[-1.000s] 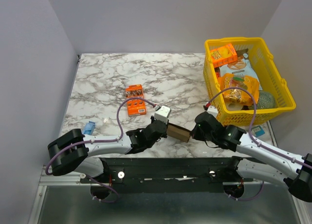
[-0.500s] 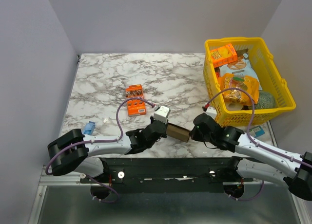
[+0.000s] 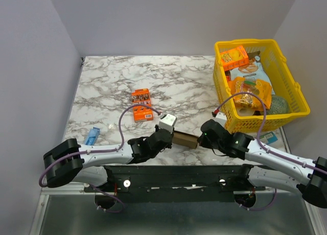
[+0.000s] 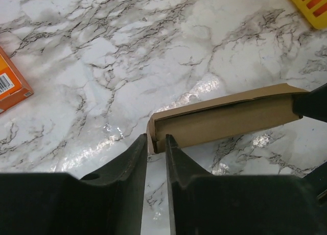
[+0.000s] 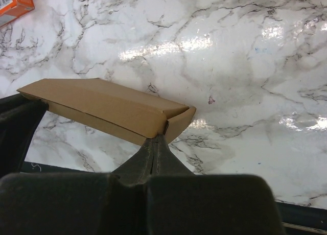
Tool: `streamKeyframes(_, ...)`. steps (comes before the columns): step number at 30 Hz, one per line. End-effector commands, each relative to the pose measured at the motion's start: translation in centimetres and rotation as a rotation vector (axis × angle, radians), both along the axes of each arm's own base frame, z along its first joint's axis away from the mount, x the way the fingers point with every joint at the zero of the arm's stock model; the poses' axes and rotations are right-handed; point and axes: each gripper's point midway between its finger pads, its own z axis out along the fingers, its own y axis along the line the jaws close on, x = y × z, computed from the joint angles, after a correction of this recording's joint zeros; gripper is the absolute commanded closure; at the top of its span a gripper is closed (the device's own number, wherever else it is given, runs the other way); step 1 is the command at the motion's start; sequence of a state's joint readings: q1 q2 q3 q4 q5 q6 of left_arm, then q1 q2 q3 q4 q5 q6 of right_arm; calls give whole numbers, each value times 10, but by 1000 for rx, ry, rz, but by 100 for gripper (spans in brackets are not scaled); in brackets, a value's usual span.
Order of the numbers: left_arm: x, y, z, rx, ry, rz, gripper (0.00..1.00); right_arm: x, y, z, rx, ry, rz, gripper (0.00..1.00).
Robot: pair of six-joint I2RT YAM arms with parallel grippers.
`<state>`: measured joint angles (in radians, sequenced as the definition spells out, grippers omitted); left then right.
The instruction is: Fold the paper box
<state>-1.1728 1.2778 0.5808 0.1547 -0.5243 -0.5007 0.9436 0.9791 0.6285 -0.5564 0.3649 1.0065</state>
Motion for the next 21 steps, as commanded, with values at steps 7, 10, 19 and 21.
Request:
streamKeyframes(7, -23, 14, -7, 55, 56, -74, 37, -25, -26, -37, -151, 121, 9, 100)
streamKeyframes(10, -28, 18, 3, 11, 57, -93, 24, -24, -26, -35, -155, 115, 12, 99)
streamKeyframes(19, -8, 30, 43, -331, 237, -59, 17, -24, -27, -33, -167, 104, 12, 100)
streamKeyframes(21, 3, 29, 51, -415, 270, -24, 17, -25, -27, -34, -169, 105, 12, 100)
